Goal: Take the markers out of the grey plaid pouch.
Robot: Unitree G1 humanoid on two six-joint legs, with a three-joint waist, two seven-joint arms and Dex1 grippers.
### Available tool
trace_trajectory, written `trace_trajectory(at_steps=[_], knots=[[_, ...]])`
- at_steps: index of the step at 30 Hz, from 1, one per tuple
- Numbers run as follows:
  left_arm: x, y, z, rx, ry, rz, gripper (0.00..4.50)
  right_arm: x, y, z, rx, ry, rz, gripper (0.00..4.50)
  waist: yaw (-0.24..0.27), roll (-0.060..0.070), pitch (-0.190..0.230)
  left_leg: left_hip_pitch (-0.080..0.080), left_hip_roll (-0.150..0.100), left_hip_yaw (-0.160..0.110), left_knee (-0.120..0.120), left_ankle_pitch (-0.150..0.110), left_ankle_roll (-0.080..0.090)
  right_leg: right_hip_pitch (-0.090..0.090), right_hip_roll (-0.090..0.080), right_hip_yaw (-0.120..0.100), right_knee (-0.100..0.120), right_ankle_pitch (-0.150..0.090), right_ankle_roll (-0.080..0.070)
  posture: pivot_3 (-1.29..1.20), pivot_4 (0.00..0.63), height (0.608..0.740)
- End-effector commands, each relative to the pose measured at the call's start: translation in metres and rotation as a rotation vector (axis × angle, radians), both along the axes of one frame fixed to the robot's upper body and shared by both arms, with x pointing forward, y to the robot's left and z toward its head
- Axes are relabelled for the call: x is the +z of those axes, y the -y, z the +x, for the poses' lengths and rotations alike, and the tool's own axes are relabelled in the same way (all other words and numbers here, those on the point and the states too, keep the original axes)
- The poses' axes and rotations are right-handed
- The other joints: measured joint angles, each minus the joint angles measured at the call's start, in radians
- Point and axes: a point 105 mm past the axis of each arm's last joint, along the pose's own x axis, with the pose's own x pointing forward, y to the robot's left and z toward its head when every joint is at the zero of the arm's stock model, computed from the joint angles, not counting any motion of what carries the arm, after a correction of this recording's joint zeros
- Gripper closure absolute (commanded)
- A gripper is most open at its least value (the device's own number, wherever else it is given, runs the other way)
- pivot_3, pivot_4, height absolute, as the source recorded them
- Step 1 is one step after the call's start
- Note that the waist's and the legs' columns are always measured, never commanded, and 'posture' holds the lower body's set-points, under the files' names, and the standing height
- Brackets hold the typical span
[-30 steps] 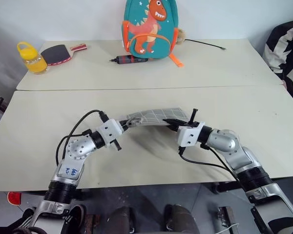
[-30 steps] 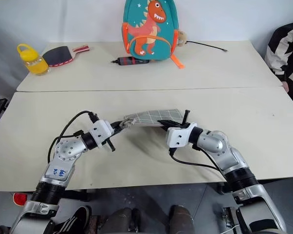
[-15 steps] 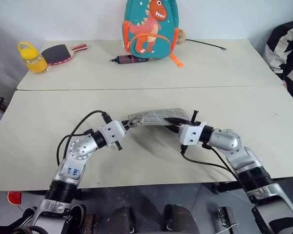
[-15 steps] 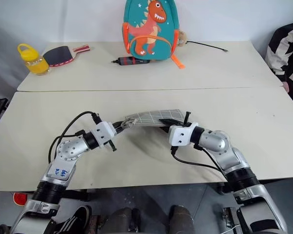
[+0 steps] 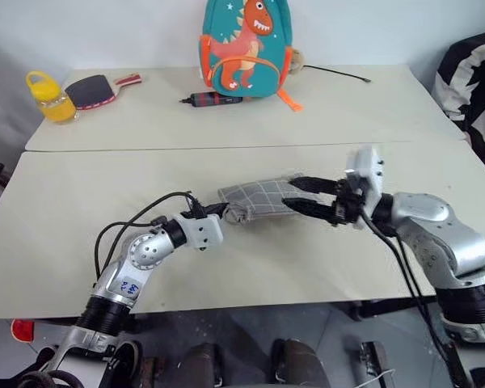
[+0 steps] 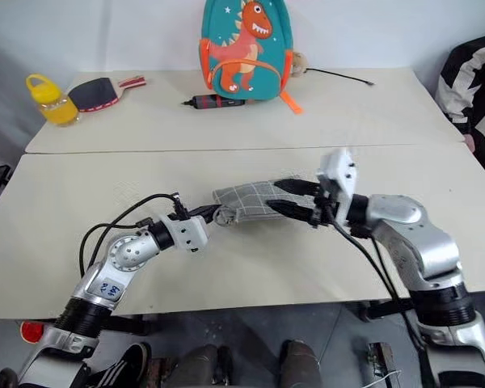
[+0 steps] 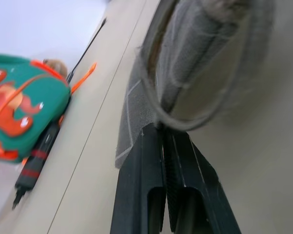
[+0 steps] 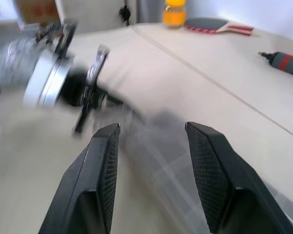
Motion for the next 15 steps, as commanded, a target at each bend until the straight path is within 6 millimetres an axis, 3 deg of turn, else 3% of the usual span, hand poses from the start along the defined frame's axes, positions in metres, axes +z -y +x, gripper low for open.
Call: trace_trajectory(at_steps=[1, 6, 15], knots=[[0.005, 0.011, -0.005, -0.037, 0.045, 0.004, 4.5, 0.003, -0.021, 0.008, -0.064, -0.013, 0.018, 2.29, 0.0, 0.0, 0.0, 0.0, 0.0, 0.0, 0.0, 0.0, 0.0, -0.001, 0.0, 0.0, 0.0, 0.0, 0.0, 0.0, 0.15, 0.74], [0.006, 0.015, -0.006, -0.042, 0.047, 0.0, 4.5, -0.012, -0.038, 0.003, -0.037, -0.07, -0.021, 2.29, 0.023, 0.0, 0.0, -0.001, -0.001, 0.0, 0.0, -0.001, 0.001, -0.001, 0.0, 0.0, 0.0, 0.0, 0.0, 0.0, 0.15, 0.74], [0.006, 0.017, -0.007, -0.042, 0.045, -0.012, 4.5, -0.026, -0.037, -0.002, -0.013, -0.071, -0.117, 2.29, 0.023, 0.0, 0.0, -0.001, -0.001, 0.001, 0.0, -0.001, 0.001, -0.001, 0.0, 0.0, -0.001, 0.0, 0.0, 0.0, 0.15, 0.74]])
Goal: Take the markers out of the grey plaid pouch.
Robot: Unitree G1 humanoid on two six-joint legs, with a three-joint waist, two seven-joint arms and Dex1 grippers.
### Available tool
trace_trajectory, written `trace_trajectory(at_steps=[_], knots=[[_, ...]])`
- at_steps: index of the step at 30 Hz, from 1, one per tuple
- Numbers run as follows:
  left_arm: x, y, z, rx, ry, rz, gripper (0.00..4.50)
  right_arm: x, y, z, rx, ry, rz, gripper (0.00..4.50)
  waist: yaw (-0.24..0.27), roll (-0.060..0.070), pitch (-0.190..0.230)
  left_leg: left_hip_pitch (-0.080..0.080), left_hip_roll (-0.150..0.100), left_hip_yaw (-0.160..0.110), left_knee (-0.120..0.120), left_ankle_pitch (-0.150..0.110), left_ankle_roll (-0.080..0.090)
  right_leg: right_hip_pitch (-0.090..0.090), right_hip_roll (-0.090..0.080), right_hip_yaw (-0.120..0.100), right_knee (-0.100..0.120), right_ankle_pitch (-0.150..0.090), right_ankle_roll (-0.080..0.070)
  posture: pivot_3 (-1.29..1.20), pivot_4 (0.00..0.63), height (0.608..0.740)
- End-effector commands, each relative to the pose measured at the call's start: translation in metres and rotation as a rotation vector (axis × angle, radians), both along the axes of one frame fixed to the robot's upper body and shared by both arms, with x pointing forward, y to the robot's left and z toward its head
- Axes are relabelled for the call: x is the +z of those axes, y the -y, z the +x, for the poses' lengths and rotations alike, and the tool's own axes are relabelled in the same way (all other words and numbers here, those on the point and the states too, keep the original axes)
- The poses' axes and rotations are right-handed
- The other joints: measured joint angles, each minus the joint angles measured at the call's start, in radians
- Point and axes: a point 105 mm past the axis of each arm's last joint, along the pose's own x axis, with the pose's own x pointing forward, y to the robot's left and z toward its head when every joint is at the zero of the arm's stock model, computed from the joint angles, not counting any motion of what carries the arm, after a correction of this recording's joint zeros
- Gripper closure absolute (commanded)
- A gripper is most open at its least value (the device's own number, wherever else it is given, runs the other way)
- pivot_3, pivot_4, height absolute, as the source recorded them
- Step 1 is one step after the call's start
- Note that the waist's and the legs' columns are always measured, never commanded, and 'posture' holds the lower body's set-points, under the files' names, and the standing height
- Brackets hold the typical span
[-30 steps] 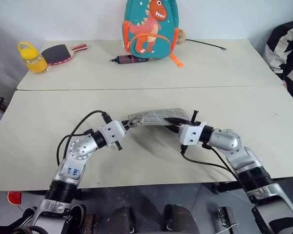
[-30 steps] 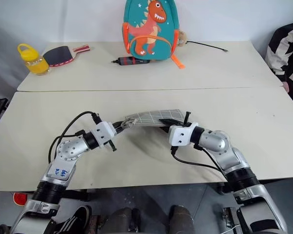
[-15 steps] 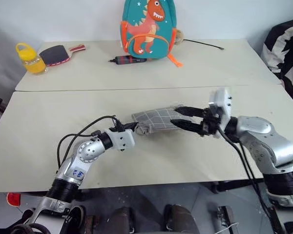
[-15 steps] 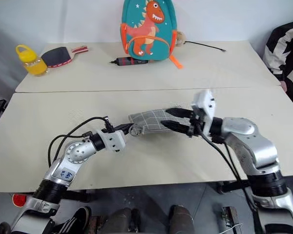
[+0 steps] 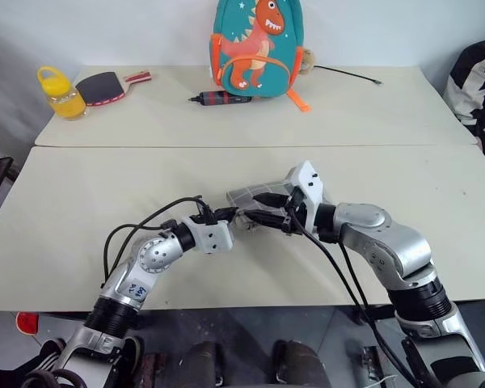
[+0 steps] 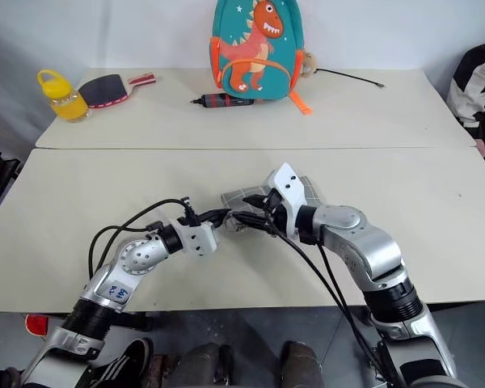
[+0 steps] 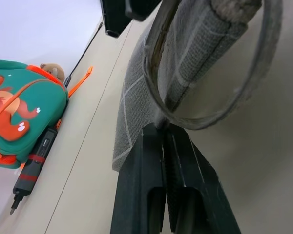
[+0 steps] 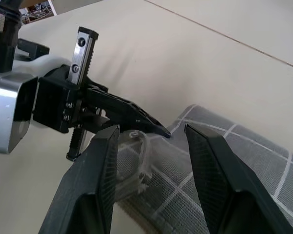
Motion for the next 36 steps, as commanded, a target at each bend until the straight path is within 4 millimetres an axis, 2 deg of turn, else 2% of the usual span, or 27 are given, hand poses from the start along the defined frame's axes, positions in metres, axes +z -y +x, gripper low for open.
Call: trace_trajectory(at_steps=[1, 5, 6, 8, 13, 18, 23, 26, 30, 33, 36], knots=[[0.007, 0.007, -0.005, -0.025, 0.033, -0.012, 4.5, 0.005, -0.004, -0.006, 0.034, 0.043, -0.023, 2.29, -0.001, 0.0, 0.0, 0.0, 0.0, 0.0, 0.0, 0.0, 0.0, 0.0, 0.0, 0.0, 0.0, 0.0, 0.0, 0.0, 0.15, 0.74], [0.008, 0.007, -0.006, -0.025, 0.033, -0.016, 4.5, -0.004, -0.001, -0.004, 0.023, 0.047, -0.076, 2.29, -0.001, 0.0, 0.0, 0.0, 0.0, 0.0, 0.0, 0.0, 0.0, 0.0, 0.0, 0.0, 0.0, 0.0, 0.0, 0.0, 0.15, 0.74], [0.008, 0.007, -0.006, -0.026, 0.033, -0.017, 4.5, -0.007, 0.0, -0.004, 0.024, 0.046, -0.092, 2.46, 0.0, 0.0, 0.0, 0.0, 0.0, 0.0, 0.0, 0.0, 0.0, 0.0, 0.0, 0.0, 0.0, 0.0, 0.0, 0.0, 0.15, 0.74], [0.008, 0.007, -0.006, -0.025, 0.031, -0.021, 4.5, -0.012, 0.002, -0.004, 0.029, 0.041, -0.11, 2.84, 0.0, 0.0, 0.0, 0.0, 0.0, 0.0, 0.0, 0.0, 0.0, 0.0, 0.0, 0.0, 0.0, 0.0, 0.0, 0.0, 0.15, 0.74], [0.008, 0.007, -0.006, -0.023, 0.027, -0.028, 4.5, -0.016, 0.002, -0.006, 0.043, 0.036, -0.137, 4.47, -0.001, 0.0, 0.0, 0.0, 0.0, 0.0, 0.0, 0.0, 0.0, 0.0, 0.0, 0.0, 0.0, 0.0, 0.0, 0.0, 0.15, 0.74], [0.009, 0.007, -0.006, -0.019, 0.027, -0.035, 4.5, -0.018, 0.002, -0.006, 0.05, 0.046, -0.153, 4.47, 0.0, 0.0, 0.0, 0.0, 0.0, 0.0, 0.0, 0.0, 0.0, 0.0, 0.0, 0.0, 0.0, 0.0, 0.0, 0.0, 0.15, 0.74], [0.01, 0.002, -0.005, 0.002, 0.008, -0.069, 4.5, -0.011, 0.009, -0.001, 0.023, 0.067, -0.123, 4.47, -0.001, 0.0, 0.0, 0.0, 0.0, 0.0, 0.0, 0.0, 0.0, 0.0, 0.0, 0.0, 0.0, 0.0, 0.0, 0.0, 0.15, 0.74], [0.014, -0.009, -0.002, 0.041, -0.029, -0.147, 4.5, -0.003, 0.022, 0.004, -0.009, 0.085, -0.098, 4.47, -0.001, 0.0, 0.0, 0.0, 0.0, 0.0, 0.0, 0.0, 0.0, 0.0, 0.0, 0.0, 0.0, 0.0, 0.0, 0.0, 0.15, 0.74], [0.021, -0.028, 0.002, 0.092, -0.076, -0.259, 4.5, -0.006, 0.048, 0.01, -0.058, 0.09, -0.138, 4.47, 0.0, 0.0, 0.0, 0.0, 0.0, 0.0, 0.0, 0.0, 0.0, 0.0, 0.0, 0.0, -0.001, 0.0, 0.0, 0.0, 0.15, 0.74], [0.028, -0.034, 0.002, 0.095, -0.128, -0.369, 4.5, -0.008, 0.062, 0.013, -0.087, 0.098, -0.167, 4.47, -0.001, 0.0, 0.0, 0.0, 0.0, 0.0, 0.0, 0.0, 0.0, 0.0, 0.0, 0.0, -0.001, 0.0, 0.0, 0.0, 0.15, 0.74], [0.028, -0.037, 0.001, 0.081, -0.164, -0.392, 4.5, -0.002, 0.068, 0.017, -0.101, 0.116, -0.156, 4.47, -0.001, 0.0, 0.0, 0.0, 0.0, 0.0, 0.0, 0.0, 0.0, 0.0, 0.0, 0.0, -0.001, 0.0, 0.0, 0.0, 0.15, 0.74]])
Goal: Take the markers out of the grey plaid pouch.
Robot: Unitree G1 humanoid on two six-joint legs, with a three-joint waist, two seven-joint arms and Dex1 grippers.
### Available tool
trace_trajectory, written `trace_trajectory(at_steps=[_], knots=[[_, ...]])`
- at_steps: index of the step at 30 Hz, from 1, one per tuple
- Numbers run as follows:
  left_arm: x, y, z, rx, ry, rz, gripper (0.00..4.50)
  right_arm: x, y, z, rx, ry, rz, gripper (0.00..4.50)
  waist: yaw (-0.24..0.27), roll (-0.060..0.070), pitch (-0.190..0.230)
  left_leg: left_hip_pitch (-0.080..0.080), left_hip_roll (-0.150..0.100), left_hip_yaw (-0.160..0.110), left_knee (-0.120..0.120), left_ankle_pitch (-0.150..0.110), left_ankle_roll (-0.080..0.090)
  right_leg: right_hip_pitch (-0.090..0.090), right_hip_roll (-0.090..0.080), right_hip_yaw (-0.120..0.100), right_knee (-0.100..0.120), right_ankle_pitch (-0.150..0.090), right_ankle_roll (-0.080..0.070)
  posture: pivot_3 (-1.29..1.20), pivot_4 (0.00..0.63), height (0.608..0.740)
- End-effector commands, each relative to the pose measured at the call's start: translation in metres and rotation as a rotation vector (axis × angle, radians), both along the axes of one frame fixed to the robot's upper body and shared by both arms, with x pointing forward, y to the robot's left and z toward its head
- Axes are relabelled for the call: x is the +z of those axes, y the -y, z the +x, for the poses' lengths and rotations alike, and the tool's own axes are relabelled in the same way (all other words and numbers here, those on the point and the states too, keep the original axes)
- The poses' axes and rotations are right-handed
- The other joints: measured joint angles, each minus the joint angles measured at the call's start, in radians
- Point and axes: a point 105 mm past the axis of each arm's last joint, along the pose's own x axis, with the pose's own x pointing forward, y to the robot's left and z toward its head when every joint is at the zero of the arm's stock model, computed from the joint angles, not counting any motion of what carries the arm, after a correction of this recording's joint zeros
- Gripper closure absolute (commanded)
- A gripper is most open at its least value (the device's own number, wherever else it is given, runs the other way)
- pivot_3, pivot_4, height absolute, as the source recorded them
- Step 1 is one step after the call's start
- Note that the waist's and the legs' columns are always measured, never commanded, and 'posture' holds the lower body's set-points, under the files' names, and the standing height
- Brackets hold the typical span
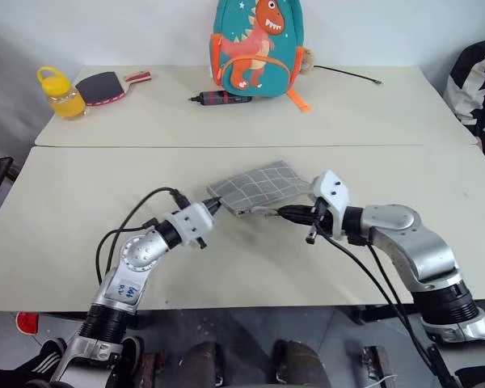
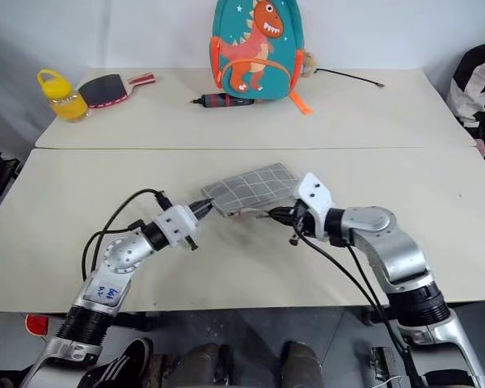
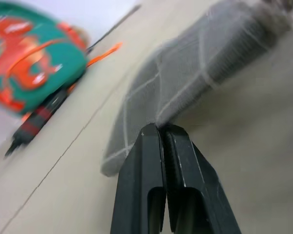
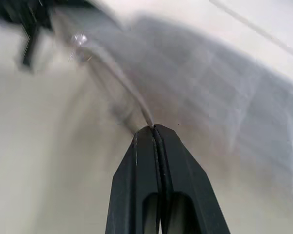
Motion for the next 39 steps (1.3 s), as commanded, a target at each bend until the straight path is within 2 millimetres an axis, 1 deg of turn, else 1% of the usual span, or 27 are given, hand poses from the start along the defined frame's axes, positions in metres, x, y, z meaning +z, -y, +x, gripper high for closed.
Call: trace_trajectory(at_steps=[1, 4, 7, 9, 14, 18, 22, 23, 25, 27, 29, 31, 32, 33, 35, 36, 38, 39], knots=[[0.013, -0.003, -0.005, -0.023, 0.017, -0.061, 4.5, 0.019, 0.009, 0.005, -0.018, 0.082, 0.024, 4.47, 0.0, 0.0, 0.0, 0.0, 0.0, 0.0, 0.0, 0.0, 0.0, 0.0, 0.0, 0.0, 0.0, 0.0, 0.0, 0.0, 0.15, 0.74], [0.017, -0.002, -0.006, -0.042, 0.001, -0.101, 4.5, 0.02, 0.014, 0.012, -0.047, 0.11, 0.004, 4.47, 0.0, 0.0, 0.0, 0.0, 0.0, 0.0, 0.0, 0.0, 0.0, 0.0, 0.0, 0.0, 0.0, 0.0, 0.0, 0.0, 0.15, 0.74], [0.015, 0.001, -0.013, -0.095, -0.03, -0.119, 4.5, 0.021, 0.026, 0.025, -0.12, 0.145, -0.006, 4.47, -0.001, 0.0, 0.0, 0.0, 0.0, 0.0, 0.0, 0.0, 0.0, 0.0, 0.0, 0.0, 0.0, 0.0, 0.0, 0.0, 0.15, 0.74], [0.014, 0.0, -0.017, -0.114, -0.043, -0.124, 4.5, 0.022, 0.035, 0.031, -0.163, 0.169, -0.021, 4.47, 0.001, 0.0, 0.0, 0.0, 0.0, 0.0, 0.0, 0.0, 0.0, 0.0, 0.0, 0.0, 0.0, 0.0, 0.0, 0.0, 0.15, 0.74], [0.016, -0.016, -0.026, -0.139, -0.091, -0.186, 4.5, 0.023, 0.059, 0.042, -0.241, 0.213, -0.071, 4.47, 0.0, 0.0, 0.0, 0.0, 0.0, 0.001, 0.0, 0.0, 0.0, 0.0, 0.0, 0.0, -0.001, 0.0, 0.0, 0.0, 0.15, 0.74], [0.01, -0.034, -0.026, -0.111, -0.111, -0.158, 4.5, 0.026, 0.073, 0.045, -0.267, 0.234, -0.1, 4.47, -0.001, 0.0, 0.0, 0.0, 0.0, 0.001, 0.0, 0.0, 0.0, 0.0, 0.001, 0.0, -0.001, 0.0, 0.0, 0.0, 0.15, 0.74], [0.009, -0.046, -0.025, -0.096, -0.131, -0.195, 4.5, 0.024, 0.087, 0.046, -0.284, 0.24, -0.147, 4.47, 0.0, 0.0, 0.0, 0.0, 0.0, 0.001, 0.0, 0.0, 0.0, 0.0, 0.001, 0.0, -0.001, 0.0, 0.0, 0.0, 0.15, 0.74], [0.009, -0.048, -0.024, -0.092, -0.134, -0.204, 4.5, 0.024, 0.088, 0.045, -0.285, 0.24, -0.144, 4.47, -0.001, 0.0, 0.0, 0.0, 0.0, 0.001, 0.0, 0.0, 0.0, 0.0, 0.001, 0.0, -0.001, 0.0, 0.0, 0.0, 0.15, 0.74], [0.007, -0.049, -0.024, -0.094, -0.144, -0.218, 4.5, 0.028, 0.082, 0.044, -0.266, 0.238, -0.114, 4.47, -0.002, 0.0, 0.0, 0.0, 0.0, 0.001, 0.0, 0.0, 0.0, 0.0, 0.001, 0.0, -0.001, 0.0, 0.0, 0.0, 0.15, 0.74], [0.007, -0.045, -0.024, -0.12, -0.168, -0.258, 4.5, 0.029, 0.071, 0.039, -0.223, 0.21, -0.073, 4.47, -0.002, 0.0, 0.0, 0.0, 0.0, 0.001, 0.0, 0.0, 0.0, 0.0, 0.001, 0.001, -0.001, 0.0, 0.0, 0.0, 0.15, 0.74], [0.007, -0.042, -0.025, -0.131, -0.173, -0.268, 4.5, 0.026, 0.071, 0.037, -0.213, 0.204, -0.094, 4.47, -0.001, 0.0, 0.0, 0.0, 0.0, 0.001, 0.0, 0.0, 0.0, 0.0, 0.001, 0.001, -0.001, 0.0, 0.0, 0.0, 0.15, 0.74], [0.006, -0.039, -0.026, -0.147, -0.184, -0.276, 4.5, 0.023, 0.068, 0.032, -0.192, 0.166, -0.08, 4.47, 0.001, 0.0, 0.0, 0.0, 0.0, 0.001, 0.0, 0.0, 0.0, 0.0, 0.001, 0.001, -0.001, 0.0, 0.0, 0.0, 0.15, 0.74], [0.005, -0.037, -0.026, -0.153, -0.191, -0.285, 4.5, 0.025, 0.063, 0.026, -0.154, 0.132, -0.029, 4.47, 0.001, 0.0, 0.0, 0.0, 0.0, 0.001, 0.0, 0.0, 0.0, 0.0, 0.001, 0.001, -0.001, 0.0, 0.0, 0.0, 0.15, 0.74], [0.005, -0.034, -0.026, -0.161, -0.198, -0.297, 4.5, 0.027, 0.056, 0.018, -0.103, 0.09, 0.02, 4.3, 0.003, 0.0, 0.0, 0.0, 0.0, 0.001, 0.0, 0.0, 0.0, 0.0, 0.001, 0.001, -0.001, 0.0, 0.0, 0.0, 0.15, 0.74], [0.005, -0.03, -0.025, -0.175, -0.211, -0.332, 4.5, 0.027, 0.05, 0.007, -0.044, 0.041, 0.036, 3.86, 0.001, 0.0, 0.0, 0.0, 0.0, 0.001, 0.0, 0.0, 0.0, 0.0, 0.001, 0.0, -0.001, 0.0, 0.0, 0.0, 0.15, 0.74], [0.005, -0.029, -0.026, -0.177, -0.214, -0.342, 4.5, 0.027, 0.05, 0.005, -0.037, 0.039, 0.027, 3.58, 0.002, 0.0, 0.0, 0.0, 0.0, 0.001, 0.0, 0.0, 0.0, 0.0, 0.001, 0.0, -0.002, 0.0, 0.0, 0.0, 0.15, 0.74], [0.002, -0.027, -0.026, -0.187, -0.234, -0.353, 4.5, 0.036, 0.05, 0.002, -0.03, 0.048, 0.041, 2.81, 0.001, 0.0, 0.0, 0.0, 0.0, 0.001, 0.0, 0.0, 0.0, 0.0, 0.001, 0.0, -0.002, 0.0, 0.0, 0.0, 0.15, 0.74], [0.001, -0.026, -0.027, -0.191, -0.242, -0.356, 4.5, 0.04, 0.05, 0.0, -0.021, 0.045, 0.047, 2.51, 0.001, 0.0, 0.0, 0.0, 0.0, 0.001, 0.0, 0.0, 0.0, 0.0, 0.001, 0.0, -0.002, 0.0, 0.0, 0.0, 0.15, 0.74]])
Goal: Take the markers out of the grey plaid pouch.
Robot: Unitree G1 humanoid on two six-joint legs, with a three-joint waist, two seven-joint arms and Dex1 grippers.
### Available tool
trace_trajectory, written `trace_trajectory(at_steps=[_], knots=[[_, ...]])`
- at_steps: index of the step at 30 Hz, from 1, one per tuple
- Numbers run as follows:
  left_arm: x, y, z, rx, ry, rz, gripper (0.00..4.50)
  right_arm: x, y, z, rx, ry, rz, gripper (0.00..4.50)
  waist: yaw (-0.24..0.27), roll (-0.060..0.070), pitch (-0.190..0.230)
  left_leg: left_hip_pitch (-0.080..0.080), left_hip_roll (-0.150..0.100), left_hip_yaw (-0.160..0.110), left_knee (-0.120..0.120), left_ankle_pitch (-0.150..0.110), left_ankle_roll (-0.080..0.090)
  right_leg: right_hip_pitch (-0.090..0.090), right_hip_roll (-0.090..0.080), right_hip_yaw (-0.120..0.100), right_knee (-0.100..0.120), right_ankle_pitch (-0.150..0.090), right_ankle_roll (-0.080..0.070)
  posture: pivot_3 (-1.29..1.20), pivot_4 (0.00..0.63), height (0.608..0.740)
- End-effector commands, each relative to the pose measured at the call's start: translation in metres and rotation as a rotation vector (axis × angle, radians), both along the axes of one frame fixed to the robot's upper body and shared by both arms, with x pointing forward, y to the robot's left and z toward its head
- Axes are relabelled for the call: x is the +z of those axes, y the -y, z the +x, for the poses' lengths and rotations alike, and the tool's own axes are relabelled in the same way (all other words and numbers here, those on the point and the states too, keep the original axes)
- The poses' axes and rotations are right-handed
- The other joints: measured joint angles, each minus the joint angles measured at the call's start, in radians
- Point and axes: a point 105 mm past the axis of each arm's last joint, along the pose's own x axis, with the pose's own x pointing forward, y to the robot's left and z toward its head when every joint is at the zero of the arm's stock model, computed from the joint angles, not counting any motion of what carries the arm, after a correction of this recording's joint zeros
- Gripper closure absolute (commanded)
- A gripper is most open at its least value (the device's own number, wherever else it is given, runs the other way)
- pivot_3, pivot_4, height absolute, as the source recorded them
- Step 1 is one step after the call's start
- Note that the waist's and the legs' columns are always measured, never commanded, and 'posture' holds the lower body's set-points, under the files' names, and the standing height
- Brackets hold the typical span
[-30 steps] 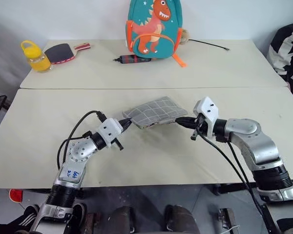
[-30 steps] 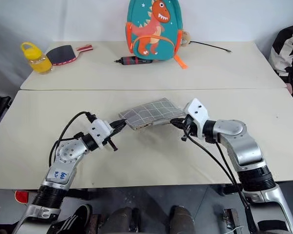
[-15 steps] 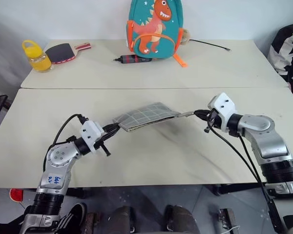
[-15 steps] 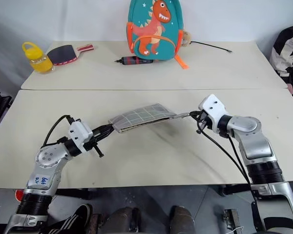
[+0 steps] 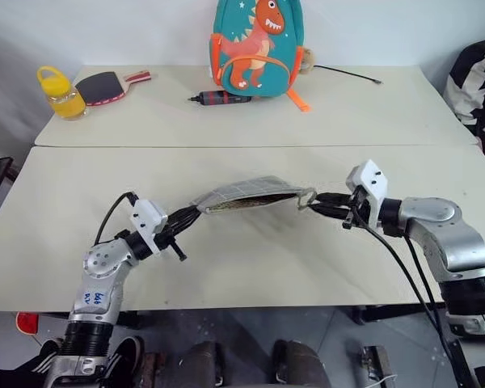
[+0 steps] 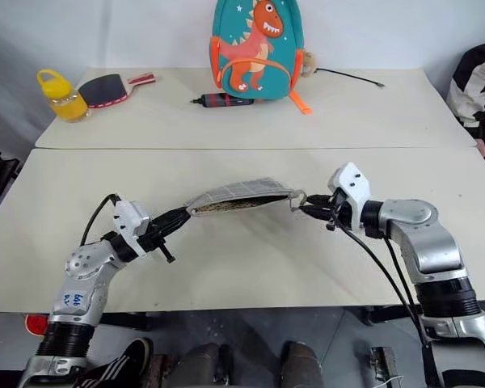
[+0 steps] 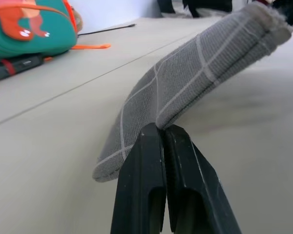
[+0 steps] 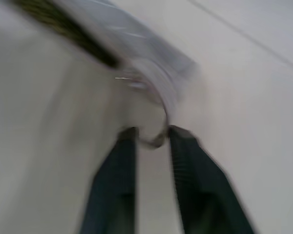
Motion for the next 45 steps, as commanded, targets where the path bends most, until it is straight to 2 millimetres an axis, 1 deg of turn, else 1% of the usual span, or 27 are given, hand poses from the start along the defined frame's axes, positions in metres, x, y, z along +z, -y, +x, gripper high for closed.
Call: trace_trajectory(at_steps=[1, 3, 5, 6, 7, 8, 10, 14, 15, 17, 20, 22, 23, 25, 29, 30, 32, 34, 38, 40, 44, 45], knots=[[0.011, 0.004, -0.002, -0.027, 0.028, -0.033, 4.5, 0.032, 0.004, -0.007, 0.026, 0.069, 0.028, 2.19, 0.0, 0.0, 0.0, 0.0, 0.0, 0.0, 0.0, 0.0, 0.0, 0.0, 0.0, 0.0, 0.0, 0.0, 0.0, 0.0, 0.15, 0.74], [0.01, 0.005, -0.003, -0.035, 0.012, -0.052, 4.5, 0.044, 0.007, -0.011, 0.033, 0.067, 0.063, 2.19, 0.001, 0.0, 0.0, 0.0, 0.0, 0.0, 0.0, 0.0, 0.0, 0.0, 0.0, 0.0, 0.0, 0.0, 0.0, 0.0, 0.15, 0.74], [0.009, 0.005, -0.004, -0.039, 0.001, -0.06, 4.5, 0.055, 0.01, -0.019, 0.06, 0.05, 0.082, 2.19, 0.001, 0.0, 0.0, 0.0, 0.0, 0.0, 0.0, 0.0, 0.0, 0.0, 0.0, 0.0, -0.001, 0.0, 0.0, 0.0, 0.15, 0.74], [0.009, 0.005, -0.004, -0.039, -0.001, -0.06, 4.5, 0.058, 0.012, -0.023, 0.071, 0.044, 0.078, 2.19, 0.002, 0.0, 0.0, 0.0, 0.0, 0.0, 0.0, 0.0, 0.0, 0.0, 0.0, 0.0, -0.001, 0.0, 0.0, 0.0, 0.15, 0.74], [0.009, 0.004, -0.004, -0.039, -0.001, -0.057, 4.5, 0.058, 0.017, -0.028, 0.082, 0.032, 0.04, 2.19, 0.003, 0.0, 0.0, -0.001, 0.0, -0.001, 0.0, 0.0, 0.0, 0.0, 0.0, 0.0, -0.001, 0.0, 0.0, 0.0, 0.15, 0.74], [0.008, 0.004, -0.004, -0.038, -0.003, -0.055, 4.5, 0.06, 0.026, -0.025, 0.048, 0.055, 0.0, 2.19, 0.003, 0.0, 0.0, -0.001, 0.0, -0.001, 0.0, 0.0, 0.0, 0.0, 0.0, 0.0, -0.001, 0.0, 0.0, 0.0, 0.15, 0.74], [0.007, 0.003, -0.004, -0.039, -0.006, -0.05, 4.5, 0.066, 0.032, -0.022, 0.02, 0.079, 0.0, 2.19, 0.002, 0.0, 0.0, -0.001, 0.0, -0.001, 0.0, -0.001, 0.0, 0.0, 0.0, -0.001, -0.002, 0.0, 0.0, 0.0, 0.15, 0.74], [0.007, 0.005, -0.003, -0.048, -0.004, -0.048, 4.5, 0.085, 0.018, -0.017, 0.036, 0.185, 0.072, 2.19, -0.004, 0.0, 0.0, 0.0, 0.001, 0.0, 0.0, -0.001, 0.0, 0.0, 0.001, 0.0, -0.002, 0.0, 0.0, 0.0, 0.15, 0.74], [0.007, 0.006, -0.003, -0.049, -0.003, -0.048, 4.5, 0.084, 0.005, -0.02, 0.073, 0.182, 0.119, 2.35, -0.005, 0.0, 0.0, 0.0, 0.001, 0.001, 0.0, 0.0, 0.0, 0.0, 0.001, 0.0, -0.002, 0.0, 0.0, 0.0, 0.15, 0.74], [0.007, 0.008, -0.002, -0.054, -0.002, -0.044, 4.5, 0.078, -0.024, -0.031, 0.167, 0.163, 0.183, 2.76, -0.004, 0.0, 0.0, 0.0, 0.002, 0.0, 0.0, -0.001, -0.001, 0.0, 0.002, 0.0, -0.002, 0.0, 0.0, 0.0, 0.15, 0.74], [0.008, 0.011, -0.002, -0.059, 0.0, -0.047, 4.5, 0.07, -0.065, -0.042, 0.239, 0.163, 0.26, 3.81, -0.001, 0.0, 0.0, 0.0, 0.002, 0.0, -0.001, -0.001, -0.001, 0.0, 0.002, 0.0, -0.002, 0.0, 0.0, 0.0, 0.15, 0.74], [0.009, 0.013, -0.002, -0.061, 0.002, -0.049, 4.5, 0.057, -0.082, -0.045, 0.252, 0.191, 0.224, 4.46, 0.001, 0.0, 0.0, 0.0, 0.002, -0.001, 0.0, -0.001, -0.002, 0.0, 0.002, 0.0, -0.002, 0.0, 0.0, 0.0, 0.15, 0.74], [0.009, 0.013, -0.002, -0.061, 0.003, -0.049, 4.5, 0.05, -0.086, -0.045, 0.252, 0.203, 0.2, 4.46, 0.005, 0.0, 0.0, -0.001, 0.001, -0.001, 0.0, -0.001, -0.001, 0.0, 0.002, 0.0, -0.002, 0.0, 0.0, 0.0, 0.15, 0.74], [0.009, 0.015, -0.003, -0.061, 0.004, -0.05, 4.5, 0.034, -0.088, -0.044, 0.248, 0.245, 0.104, 4.46, 0.011, 0.0, 0.0, -0.001, 0.0, -0.002, 0.0, -0.001, -0.001, 0.0, 0.002, 0.0, -0.002, 0.0, 0.0, 0.0, 0.15, 0.74], [0.01, 0.018, -0.004, -0.068, 0.005, -0.053, 4.5, 0.009, -0.082, -0.038, 0.248, 0.309, -0.071, 4.46, 0.012, 0.0, 0.0, -0.002, 0.0, -0.001, 0.001, -0.002, -0.001, 0.0, 0.002, 0.001, -0.002, 0.0, 0.0, 0.0, 0.15, 0.74], [0.01, 0.019, -0.004, -0.07, 0.006, -0.053, 4.5, 0.006, -0.081, -0.037, 0.246, 0.315, -0.086, 4.46, 0.011, 0.0, 0.0, -0.001, 0.001, 0.0, 0.001, -0.002, -0.001, 0.0, 0.002, 0.001, -0.002, 0.0, 0.0, 0.0, 0.15, 0.74], [0.009, 0.02, -0.005, -0.074, 0.007, -0.045, 4.5, 0.007, -0.078, -0.03, 0.21, 0.336, -0.08, 4.46, 0.006, 0.0, 0.0, -0.001, 0.001, 0.0, 0.001, -0.002, -0.001, 0.0, 0.003, 0.001, -0.002, 0.0, 0.0, 0.0, 0.15, 0.74], [0.009, 0.022, -0.005, -0.076, 0.008, -0.041, 4.5, 0.012, -0.079, -0.027, 0.191, 0.334, -0.026, 4.46, 0.001, 0.0, 0.0, -0.001, 0.001, 0.0, 0.001, -0.001, -0.001, 0.0, 0.003, 0.001, -0.002, 0.0, 0.0, 0.0, 0.15, 0.74], [0.009, 0.023, -0.005, -0.076, 0.009, -0.042, 4.5, 0.01, -0.081, -0.03, 0.217, 0.333, -0.039, 4.46, -0.001, 0.0, 0.0, -0.001, 0.002, 0.0, 0.0, -0.001, -0.001, 0.0, 0.003, 0.001, -0.002, 0.0, 0.0, 0.0, 0.15, 0.74], [0.01, 0.023, -0.005, -0.077, 0.01, -0.042, 4.5, 0.004, -0.077, -0.027, 0.22, 0.365, -0.126, 4.46, -0.001, 0.0, 0.0, -0.001, 0.002, 0.0, 0.0, -0.001, -0.001, 0.0, 0.003, 0.001, -0.002, 0.0, 0.0, 0.0, 0.15, 0.74], [0.011, 0.027, -0.005, -0.09, 0.009, -0.045, 4.5, 0.001, -0.071, -0.009, 0.163, 0.462, -0.27, 4.46, -0.001, 0.0, 0.0, -0.001, 0.002, 0.0, 0.001, -0.001, -0.001, 0.0, 0.003, 0.002, -0.002, 0.0, 0.0, 0.0, 0.15, 0.74], [0.011, 0.028, -0.006, -0.094, 0.008, -0.046, 4.5, -0.001, -0.071, -0.008, 0.172, 0.467, -0.288, 4.31, -0.001, 0.0, 0.0, -0.001, 0.002, 0.0, 0.001, -0.001, -0.001, 0.0, 0.003, 0.002, -0.002, 0.0, 0.0, 0.0, 0.15, 0.74]])
